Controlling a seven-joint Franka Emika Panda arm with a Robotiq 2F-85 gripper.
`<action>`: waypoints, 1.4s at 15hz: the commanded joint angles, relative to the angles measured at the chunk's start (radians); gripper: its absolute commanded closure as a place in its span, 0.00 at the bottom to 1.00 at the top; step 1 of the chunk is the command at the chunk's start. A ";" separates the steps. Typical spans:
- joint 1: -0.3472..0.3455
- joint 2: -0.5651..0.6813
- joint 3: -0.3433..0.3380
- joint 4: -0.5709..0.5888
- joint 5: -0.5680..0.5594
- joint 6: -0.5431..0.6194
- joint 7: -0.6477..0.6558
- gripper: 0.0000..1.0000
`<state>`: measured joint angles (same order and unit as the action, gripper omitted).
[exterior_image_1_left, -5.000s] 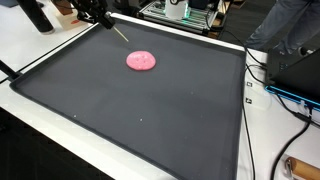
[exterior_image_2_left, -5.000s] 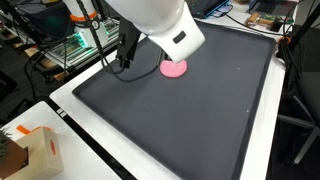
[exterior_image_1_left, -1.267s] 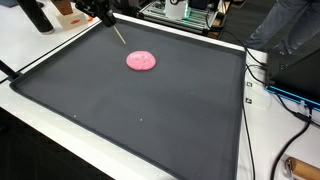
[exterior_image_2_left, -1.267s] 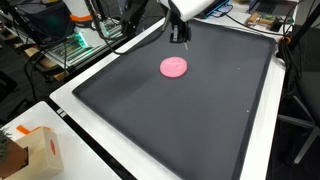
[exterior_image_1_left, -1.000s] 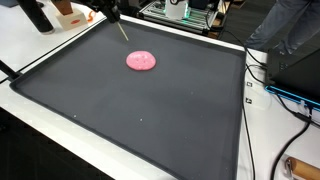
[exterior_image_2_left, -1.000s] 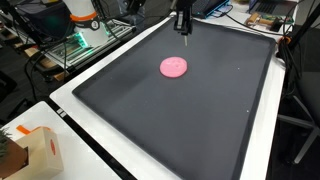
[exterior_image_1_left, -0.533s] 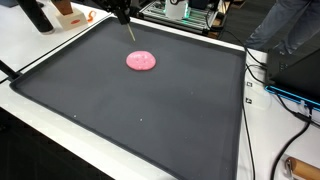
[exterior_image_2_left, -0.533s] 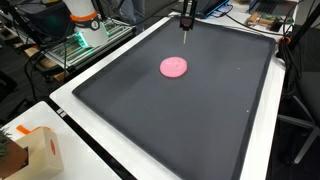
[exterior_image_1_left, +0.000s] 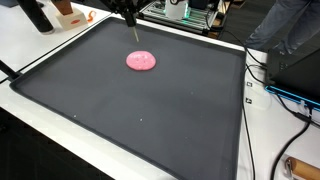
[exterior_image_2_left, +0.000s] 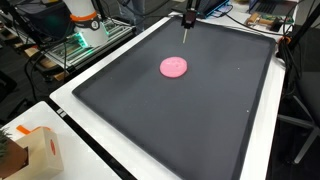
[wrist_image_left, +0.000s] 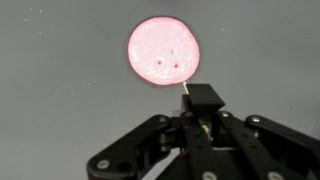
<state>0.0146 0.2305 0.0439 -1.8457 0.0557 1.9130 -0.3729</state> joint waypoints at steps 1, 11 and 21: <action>-0.006 0.000 0.006 0.002 -0.002 -0.003 0.002 0.87; -0.007 0.000 0.006 0.002 -0.002 -0.003 0.002 0.87; 0.119 0.019 0.025 -0.027 -0.316 0.044 0.302 0.97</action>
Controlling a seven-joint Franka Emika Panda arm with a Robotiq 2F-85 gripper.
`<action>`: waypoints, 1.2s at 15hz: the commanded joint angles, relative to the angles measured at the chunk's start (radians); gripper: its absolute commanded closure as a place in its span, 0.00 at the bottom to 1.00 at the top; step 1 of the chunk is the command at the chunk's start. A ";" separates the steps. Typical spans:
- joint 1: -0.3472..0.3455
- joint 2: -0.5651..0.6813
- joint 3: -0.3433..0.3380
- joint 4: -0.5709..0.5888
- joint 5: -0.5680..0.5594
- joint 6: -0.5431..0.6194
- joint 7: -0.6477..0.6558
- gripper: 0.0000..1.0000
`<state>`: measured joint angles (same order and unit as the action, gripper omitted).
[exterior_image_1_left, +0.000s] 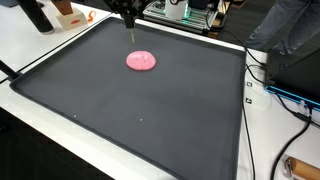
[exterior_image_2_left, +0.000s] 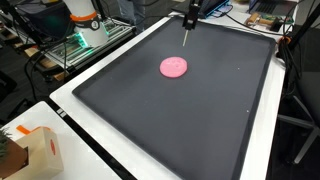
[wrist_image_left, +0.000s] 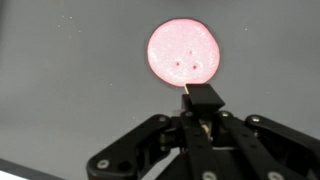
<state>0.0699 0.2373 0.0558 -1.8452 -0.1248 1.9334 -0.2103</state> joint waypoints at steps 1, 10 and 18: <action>0.091 0.024 0.018 -0.029 -0.192 0.022 0.207 0.97; 0.265 0.143 0.029 -0.028 -0.478 -0.009 0.650 0.97; 0.322 0.215 0.031 -0.020 -0.561 -0.046 0.881 0.97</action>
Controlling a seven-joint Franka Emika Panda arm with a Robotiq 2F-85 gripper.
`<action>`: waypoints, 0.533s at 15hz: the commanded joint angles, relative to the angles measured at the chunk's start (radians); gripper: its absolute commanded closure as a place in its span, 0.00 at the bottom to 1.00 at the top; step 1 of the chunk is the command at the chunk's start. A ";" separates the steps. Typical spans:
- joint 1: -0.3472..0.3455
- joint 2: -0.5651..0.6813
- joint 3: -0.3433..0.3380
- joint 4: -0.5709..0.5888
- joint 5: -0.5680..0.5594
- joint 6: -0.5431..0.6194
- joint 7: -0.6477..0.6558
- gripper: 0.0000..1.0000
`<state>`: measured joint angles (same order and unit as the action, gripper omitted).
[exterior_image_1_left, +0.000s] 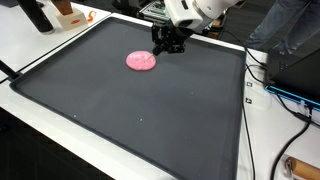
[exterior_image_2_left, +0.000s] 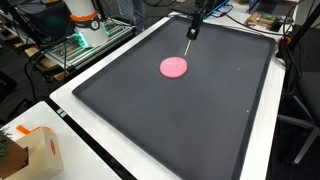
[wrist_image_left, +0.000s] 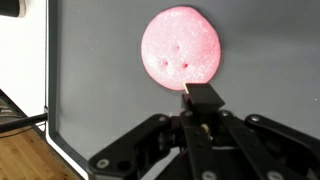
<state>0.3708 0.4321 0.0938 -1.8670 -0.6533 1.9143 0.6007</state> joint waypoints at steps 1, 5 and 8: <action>0.024 0.029 -0.006 0.004 -0.035 -0.031 0.084 0.97; 0.025 0.050 -0.008 0.013 -0.040 -0.040 0.121 0.97; 0.020 0.052 -0.009 0.019 -0.043 -0.042 0.121 0.97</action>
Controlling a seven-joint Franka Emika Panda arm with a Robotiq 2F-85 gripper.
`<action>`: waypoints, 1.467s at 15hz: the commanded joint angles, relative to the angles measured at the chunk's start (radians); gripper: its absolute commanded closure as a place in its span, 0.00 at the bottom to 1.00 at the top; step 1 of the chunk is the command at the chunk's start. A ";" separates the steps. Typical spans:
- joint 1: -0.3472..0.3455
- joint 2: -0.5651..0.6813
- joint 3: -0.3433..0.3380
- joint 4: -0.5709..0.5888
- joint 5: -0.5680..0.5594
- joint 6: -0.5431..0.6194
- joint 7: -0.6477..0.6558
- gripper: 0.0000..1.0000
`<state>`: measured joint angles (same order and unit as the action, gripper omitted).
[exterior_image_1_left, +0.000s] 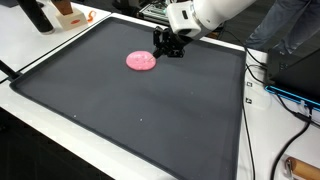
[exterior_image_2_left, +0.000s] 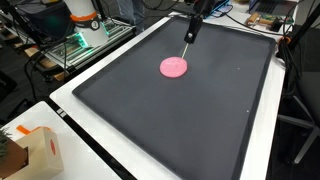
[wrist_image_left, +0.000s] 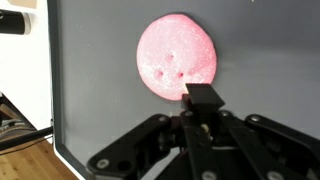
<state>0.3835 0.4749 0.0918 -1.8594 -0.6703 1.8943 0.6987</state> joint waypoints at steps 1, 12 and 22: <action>0.004 0.007 -0.008 0.012 -0.025 -0.023 0.019 0.97; -0.049 -0.036 -0.006 0.010 0.015 0.004 -0.077 0.97; -0.135 -0.112 0.000 -0.011 0.141 0.072 -0.346 0.97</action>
<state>0.2827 0.4051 0.0817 -1.8344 -0.5907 1.9311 0.4419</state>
